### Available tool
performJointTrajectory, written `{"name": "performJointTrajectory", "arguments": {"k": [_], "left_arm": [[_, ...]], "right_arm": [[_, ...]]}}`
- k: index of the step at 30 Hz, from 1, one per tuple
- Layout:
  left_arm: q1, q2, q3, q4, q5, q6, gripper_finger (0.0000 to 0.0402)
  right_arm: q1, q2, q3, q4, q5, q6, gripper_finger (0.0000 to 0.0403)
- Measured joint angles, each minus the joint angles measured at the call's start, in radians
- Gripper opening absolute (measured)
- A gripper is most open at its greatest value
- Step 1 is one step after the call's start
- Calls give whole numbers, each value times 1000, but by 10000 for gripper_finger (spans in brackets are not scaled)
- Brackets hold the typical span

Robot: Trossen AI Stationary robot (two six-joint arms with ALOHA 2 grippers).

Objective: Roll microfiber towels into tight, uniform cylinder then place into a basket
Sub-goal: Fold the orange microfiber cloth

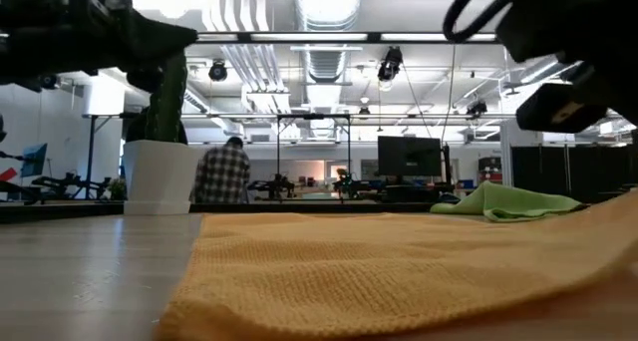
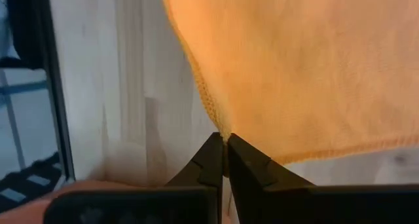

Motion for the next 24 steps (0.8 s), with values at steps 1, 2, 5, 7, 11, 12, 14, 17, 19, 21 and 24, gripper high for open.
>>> {"name": "performJointTrajectory", "arguments": {"k": [1, 2, 5, 7, 11, 12, 14, 17, 19, 21, 24], "left_arm": [[0, 29, 11, 0, 1, 2, 0], [-2, 58, 24, 0, 2, 10, 0], [-9, 159, 63, -3, 2, 21, 0], [-12, 233, 95, -8, 2, 26, 0], [-18, 384, 166, -2, 2, 52, 0], [-19, 424, 186, -8, 3, 53, 0], [-20, 494, 231, -29, 3, 72, 0], [-20, 581, 302, -19, 3, 95, 0], [-22, 627, 342, -20, 3, 96, 0], [-29, 661, 366, -22, 3, 103, 0], [-37, 698, 382, -33, 3, 113, 0]], "right_arm": [[3, 5, -2, -2, -1, 0, 13], [5, 11, -7, -2, -1, 0, 13], [4, 37, -14, 5, 2, -5, 13], [4, 54, -19, 7, 3, -14, 13], [6, 80, -25, 16, 47, -38, 15], [6, 82, -26, 22, 51, -42, 18], [6, 84, -27, 32, 54, -48, 32], [6, 84, -28, 41, 55, -46, 68], [6, 82, -28, 48, 56, -35, 99], [6, 79, -28, 51, 57, -27, 133], [6, 77, -28, 51, 54, -24, 180]]}}
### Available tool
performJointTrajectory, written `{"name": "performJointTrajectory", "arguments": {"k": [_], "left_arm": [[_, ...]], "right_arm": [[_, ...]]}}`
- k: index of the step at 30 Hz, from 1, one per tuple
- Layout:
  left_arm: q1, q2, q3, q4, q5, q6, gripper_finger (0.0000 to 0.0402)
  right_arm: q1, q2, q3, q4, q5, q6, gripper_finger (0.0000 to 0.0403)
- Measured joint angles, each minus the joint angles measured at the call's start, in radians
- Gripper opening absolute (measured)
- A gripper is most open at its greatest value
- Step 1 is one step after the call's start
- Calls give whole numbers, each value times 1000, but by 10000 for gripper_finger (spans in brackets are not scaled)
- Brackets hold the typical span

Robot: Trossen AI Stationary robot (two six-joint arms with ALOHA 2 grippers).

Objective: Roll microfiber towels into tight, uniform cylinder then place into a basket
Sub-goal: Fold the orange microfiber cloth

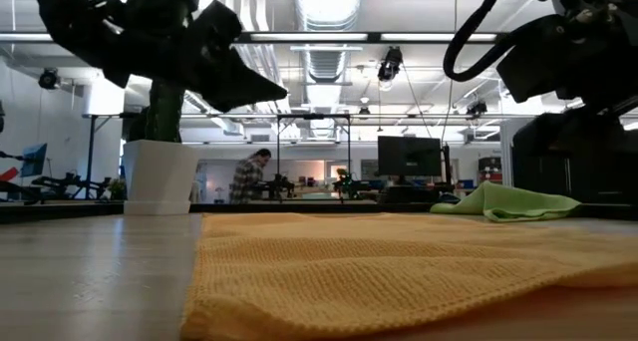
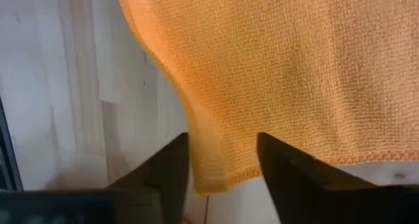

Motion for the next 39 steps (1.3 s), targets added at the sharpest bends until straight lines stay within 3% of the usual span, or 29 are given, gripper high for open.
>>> {"name": "performJointTrajectory", "arguments": {"k": [5, 12, 16, 21, 26, 30, 39], "left_arm": [[-1, 17, 20, -166, 1, -24, 0], [-4, 51, 22, -281, 47, -114, 0], [-8, 98, 20, -283, 100, -124, 0], [-6, 193, 28, -284, 70, -125, 0], [1, 263, 61, -317, -33, -124, 0], [20, 272, 97, -426, -158, -123, 0], [23, 251, 127, -489, -642, -61, 0]], "right_arm": [[2, 0, 13, -10, -71, 9, 225], [2, -3, 93, -162, -104, 0, 234], [2, -10, 140, -241, -48, -6, 228], [2, -22, 179, -268, 99, -51, 224], [2, -24, 194, -262, 260, -88, 224], [2, -23, 188, -254, 281, -99, 224], [35, -21, 118, -183, 235, -95, 224]]}}
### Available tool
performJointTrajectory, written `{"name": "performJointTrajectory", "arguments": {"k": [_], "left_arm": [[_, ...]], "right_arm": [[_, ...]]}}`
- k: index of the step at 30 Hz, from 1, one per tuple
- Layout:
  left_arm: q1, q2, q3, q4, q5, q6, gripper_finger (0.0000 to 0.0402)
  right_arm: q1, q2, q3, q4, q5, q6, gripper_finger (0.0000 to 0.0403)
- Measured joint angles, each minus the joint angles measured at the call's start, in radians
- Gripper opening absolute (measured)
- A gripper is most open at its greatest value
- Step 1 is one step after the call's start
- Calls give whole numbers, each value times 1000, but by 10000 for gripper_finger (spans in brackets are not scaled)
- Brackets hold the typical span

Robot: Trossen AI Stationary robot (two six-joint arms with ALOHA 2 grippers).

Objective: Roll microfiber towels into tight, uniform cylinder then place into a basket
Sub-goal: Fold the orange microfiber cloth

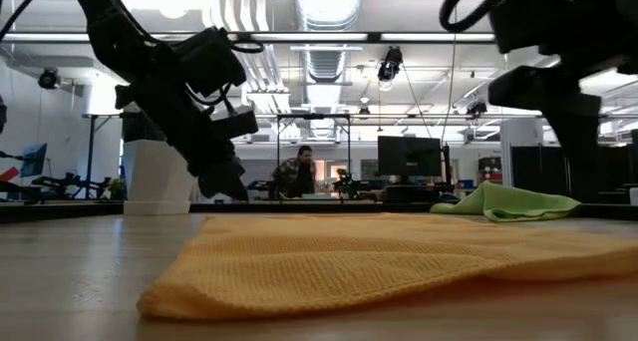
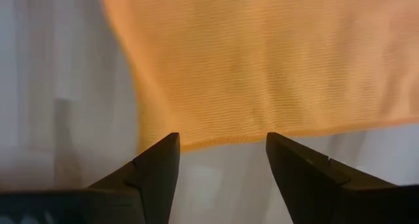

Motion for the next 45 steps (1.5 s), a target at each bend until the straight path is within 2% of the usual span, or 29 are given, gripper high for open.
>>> {"name": "performJointTrajectory", "arguments": {"k": [3, 4, 6, 9, 12, 14, 16, 20, 23, 28, 31, 34, 36, 40, 42, 45], "left_arm": [[0, 0, 9, 7, -165, 17, 0], [0, -1, 12, 6, -189, 17, 0], [-3, -8, 22, 3, -173, 23, 0], [-33, -53, 46, -31, -18, 56, 0], [-83, -131, 76, -46, 239, 69, 0], [-134, -184, 86, -37, 387, 65, 0], [-206, -225, 92, -30, 406, 54, 0], [-371, -238, 88, -28, 351, 122, 0], [-495, -192, 83, 14, 344, 124, 0], [-666, -62, 99, 114, 342, 43, 0], [-723, 36, 156, 138, 332, 42, 2], [-746, 141, 245, 136, 313, 23, 23], [-750, 214, 315, 99, 310, 19, 48], [-763, 324, 468, -103, 293, 43, 102], [-771, 356, 524, -210, 300, 42, 122], [-791, 372, 570, -260, 334, 20, 141]], "right_arm": [[18, 0, -9, 3, -7, 10, 224], [24, 0, -9, 5, -7, 21, 224], [43, -3, -9, 5, -7, 46, 224], [90, -12, -5, 10, -7, 75, 224], [145, -15, -9, 38, 7, 111, 224], [185, -15, -23, 52, 78, 133, 224], [217, -11, -35, 60, 157, 150, 224], [269, -8, -52, 57, 282, 156, 224], [291, -8, -60, 64, 337, 156, 222], [295, -6, -85, 74, 341, 155, 202], [294, 6, -92, 95, 339, 156, 187], [298, 29, -93, 149, 306, 158, 176], [301, 46, -93, 164, 306, 171, 173], [306, 81, -93, 163, 312, 202, 175], [306, 94, -93, 163, 315, 213, 178], [305, 110, -93, 162, 319, 225, 182]]}}
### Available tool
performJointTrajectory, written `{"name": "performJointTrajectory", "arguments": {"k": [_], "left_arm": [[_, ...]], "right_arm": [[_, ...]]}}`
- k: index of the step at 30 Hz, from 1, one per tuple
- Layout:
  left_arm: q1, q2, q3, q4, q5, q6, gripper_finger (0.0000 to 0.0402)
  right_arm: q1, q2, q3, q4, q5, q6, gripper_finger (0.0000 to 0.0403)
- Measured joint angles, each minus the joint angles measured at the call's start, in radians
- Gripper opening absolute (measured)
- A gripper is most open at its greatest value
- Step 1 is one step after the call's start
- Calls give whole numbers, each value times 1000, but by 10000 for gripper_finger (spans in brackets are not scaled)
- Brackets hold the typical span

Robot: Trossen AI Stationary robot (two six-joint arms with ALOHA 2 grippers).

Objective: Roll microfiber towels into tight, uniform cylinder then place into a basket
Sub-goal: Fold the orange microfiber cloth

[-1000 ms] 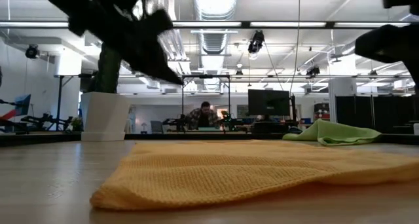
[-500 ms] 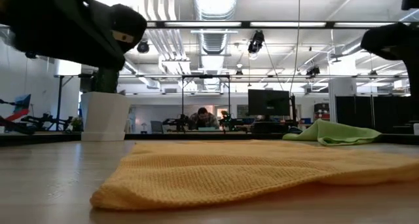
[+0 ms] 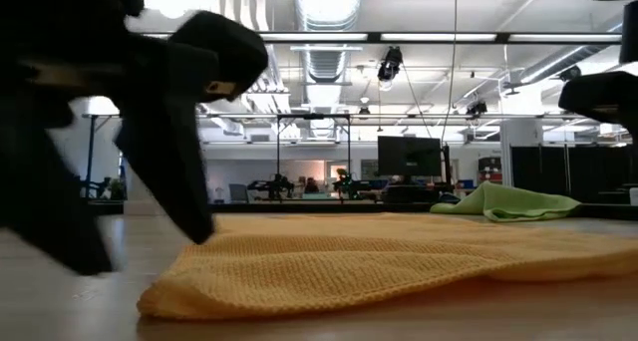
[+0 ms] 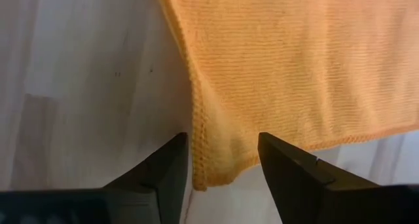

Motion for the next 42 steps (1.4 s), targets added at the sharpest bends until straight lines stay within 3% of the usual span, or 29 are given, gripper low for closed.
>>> {"name": "performJointTrajectory", "arguments": {"k": [9, 15, 27, 31, 38, 42], "left_arm": [[-33, 46, 9, 115, -4, -56, 149], [-33, 98, 28, 125, -130, -83, 149], [-31, 92, 19, 113, -141, -164, 146], [-31, 90, 15, 90, -182, -194, 118], [-31, 91, 13, 77, -201, -214, 15], [-31, 84, 16, 49, -203, -199, 6]], "right_arm": [[0, 1, 0, 7, 41, 10, 184], [0, 1, 0, 13, 48, 1, 174], [0, 0, -2, 22, 48, -14, 141], [0, 0, -2, 22, 47, -2, 121], [0, -1, 16, 20, 40, 1, 94], [3, -1, 29, 20, 14, 0, 64]]}}
